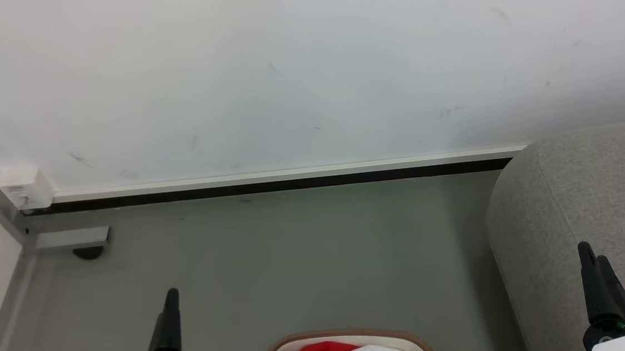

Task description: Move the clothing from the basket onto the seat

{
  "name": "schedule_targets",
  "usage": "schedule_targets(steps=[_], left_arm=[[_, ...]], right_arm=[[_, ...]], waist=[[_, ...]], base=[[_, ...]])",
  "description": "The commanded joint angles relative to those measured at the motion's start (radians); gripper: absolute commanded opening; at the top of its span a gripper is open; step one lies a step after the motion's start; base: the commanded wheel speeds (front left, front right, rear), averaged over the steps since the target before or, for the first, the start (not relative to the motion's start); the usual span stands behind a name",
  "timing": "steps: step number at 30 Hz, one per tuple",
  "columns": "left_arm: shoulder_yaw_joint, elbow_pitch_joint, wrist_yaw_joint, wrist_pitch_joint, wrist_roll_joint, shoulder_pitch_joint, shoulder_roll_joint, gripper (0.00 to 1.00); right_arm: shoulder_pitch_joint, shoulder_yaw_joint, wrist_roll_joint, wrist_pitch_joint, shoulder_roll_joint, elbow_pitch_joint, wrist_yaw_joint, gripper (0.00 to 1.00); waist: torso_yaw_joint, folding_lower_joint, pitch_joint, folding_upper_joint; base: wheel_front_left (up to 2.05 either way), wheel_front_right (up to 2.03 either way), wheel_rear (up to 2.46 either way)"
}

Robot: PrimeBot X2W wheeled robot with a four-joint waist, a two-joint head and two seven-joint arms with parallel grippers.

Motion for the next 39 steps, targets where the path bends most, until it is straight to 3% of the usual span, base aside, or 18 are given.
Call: schedule_targets(steps=[1, 10, 39], left_arm=[[-0.007, -0.017, 0.004, -0.012, 0.058, -0.003, 0.012, 1.00], [-0.024, -0.009, 0.013, -0.046, 0.209, 0.006, 0.014, 1.00], [-0.057, 0.000, 0.030, -0.132, 0.587, 0.024, 0.022, 1.00]], right_arm=[[-0.004, -0.015, -0.064, -0.005, 0.001, -0.009, 0.000, 1.00], [0.002, -0.037, -0.251, -0.014, 0.023, 0.012, -0.001, 1.00], [0.030, -0.093, -0.703, -0.037, 0.080, 0.041, -0.001, 1.00]], waist=[[-0.001, 0.0000, 0.000, 0.0000], [-0.002, 0.0000, -0.001, 0.0000], [0.000, 0.0000, -0.004, 0.0000]], base=[[0.00, 0.00, 0.00], [0.00, 0.00, 0.00], [0.00, 0.00, 0.00]])
